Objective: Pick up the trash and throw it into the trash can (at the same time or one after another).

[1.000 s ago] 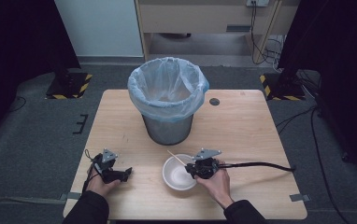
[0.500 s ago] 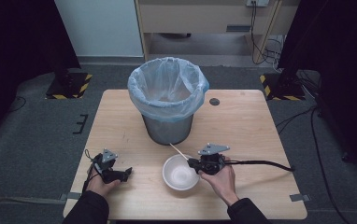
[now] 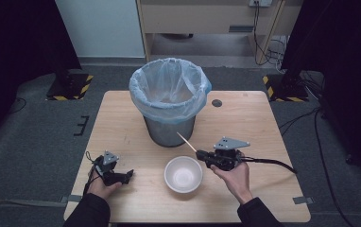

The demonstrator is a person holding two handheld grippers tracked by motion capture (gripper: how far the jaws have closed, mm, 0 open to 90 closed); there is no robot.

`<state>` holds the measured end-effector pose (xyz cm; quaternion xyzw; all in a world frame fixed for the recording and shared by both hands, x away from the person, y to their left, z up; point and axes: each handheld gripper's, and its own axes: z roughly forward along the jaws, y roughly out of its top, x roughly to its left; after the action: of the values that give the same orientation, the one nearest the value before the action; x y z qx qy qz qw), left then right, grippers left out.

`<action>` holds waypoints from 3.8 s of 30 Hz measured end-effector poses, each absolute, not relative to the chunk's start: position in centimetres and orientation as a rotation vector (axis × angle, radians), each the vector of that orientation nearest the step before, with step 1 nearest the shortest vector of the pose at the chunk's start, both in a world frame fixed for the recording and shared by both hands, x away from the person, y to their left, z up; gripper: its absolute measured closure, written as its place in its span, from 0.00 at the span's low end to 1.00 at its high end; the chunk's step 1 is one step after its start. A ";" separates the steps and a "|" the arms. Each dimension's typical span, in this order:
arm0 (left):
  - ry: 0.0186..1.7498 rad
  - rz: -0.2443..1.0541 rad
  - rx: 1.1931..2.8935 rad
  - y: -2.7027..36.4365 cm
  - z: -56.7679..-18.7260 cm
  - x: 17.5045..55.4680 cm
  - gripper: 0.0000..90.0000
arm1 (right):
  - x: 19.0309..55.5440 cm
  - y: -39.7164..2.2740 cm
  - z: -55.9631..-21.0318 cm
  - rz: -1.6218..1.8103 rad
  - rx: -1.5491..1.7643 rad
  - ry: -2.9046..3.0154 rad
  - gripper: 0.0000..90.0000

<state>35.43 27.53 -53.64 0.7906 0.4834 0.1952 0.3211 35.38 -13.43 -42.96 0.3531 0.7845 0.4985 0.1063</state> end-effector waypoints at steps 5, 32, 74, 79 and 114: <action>1.270 0.513 2.077 27.5 -53.6 35.4 0.00 | 35.2 -14.5 -41.6 1.538 1.043 2.259 0.95; 1.270 0.513 2.077 27.5 -53.6 35.4 0.00 | 35.1 -18.9 -37.3 1.747 1.025 2.030 0.95; 1.270 0.513 2.077 27.5 -53.6 35.4 0.00 | 42.0 -16.8 -27.5 1.949 0.918 1.686 0.95; 1.270 0.513 2.077 27.5 -53.6 35.4 0.00 | 43.2 -15.8 -26.6 1.971 0.901 1.661 0.95; 1.271 0.514 2.072 27.5 -53.7 35.4 0.00 | 50.4 -8.8 -26.2 1.965 0.922 1.679 0.95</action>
<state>35.44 27.52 -53.66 0.7894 0.4841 0.1957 0.3227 50.35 -8.80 -26.15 0.3295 0.5998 0.7020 0.1973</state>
